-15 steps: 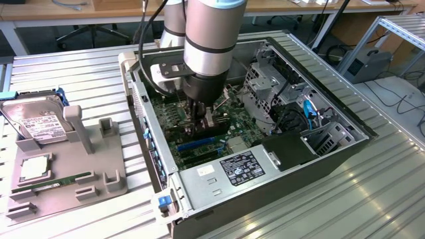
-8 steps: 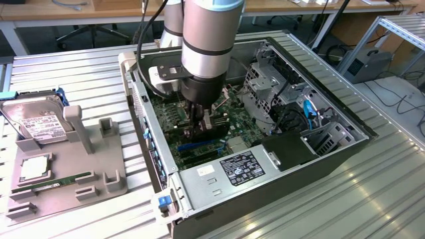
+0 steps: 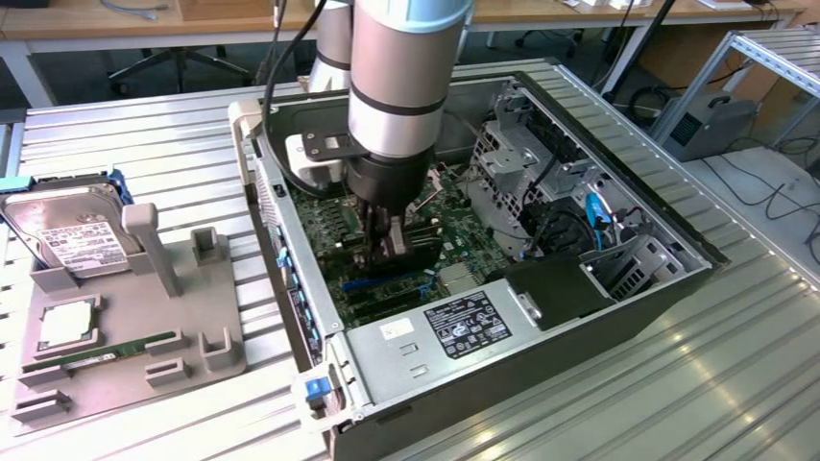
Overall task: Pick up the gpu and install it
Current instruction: 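Insert the gpu into the slot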
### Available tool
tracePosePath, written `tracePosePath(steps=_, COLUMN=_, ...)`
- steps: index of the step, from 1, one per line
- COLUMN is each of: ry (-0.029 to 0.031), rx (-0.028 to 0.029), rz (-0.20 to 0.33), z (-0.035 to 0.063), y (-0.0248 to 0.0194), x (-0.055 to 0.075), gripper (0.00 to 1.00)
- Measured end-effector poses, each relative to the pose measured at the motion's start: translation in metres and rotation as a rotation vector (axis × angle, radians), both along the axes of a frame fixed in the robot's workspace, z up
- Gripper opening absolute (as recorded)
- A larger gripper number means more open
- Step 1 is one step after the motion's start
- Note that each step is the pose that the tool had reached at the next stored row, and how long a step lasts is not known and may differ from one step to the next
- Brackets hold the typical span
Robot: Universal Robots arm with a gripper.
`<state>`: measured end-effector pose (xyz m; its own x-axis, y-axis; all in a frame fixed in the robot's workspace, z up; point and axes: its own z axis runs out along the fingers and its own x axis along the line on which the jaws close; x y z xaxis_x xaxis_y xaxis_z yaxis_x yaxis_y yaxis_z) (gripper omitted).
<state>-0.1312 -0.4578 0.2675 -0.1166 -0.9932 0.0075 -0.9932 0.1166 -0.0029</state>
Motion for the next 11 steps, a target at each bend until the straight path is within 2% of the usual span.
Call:
tracePosePath(steps=7, ry=-0.0003, rx=-0.0001, rz=0.001, z=-0.0032, y=0.0004, x=-0.0015, gripper=0.27)
tracePosePath(steps=11, ry=-0.0009, rx=0.0, rz=0.004, z=-0.0032, y=0.0022, x=-0.002, gripper=0.27)
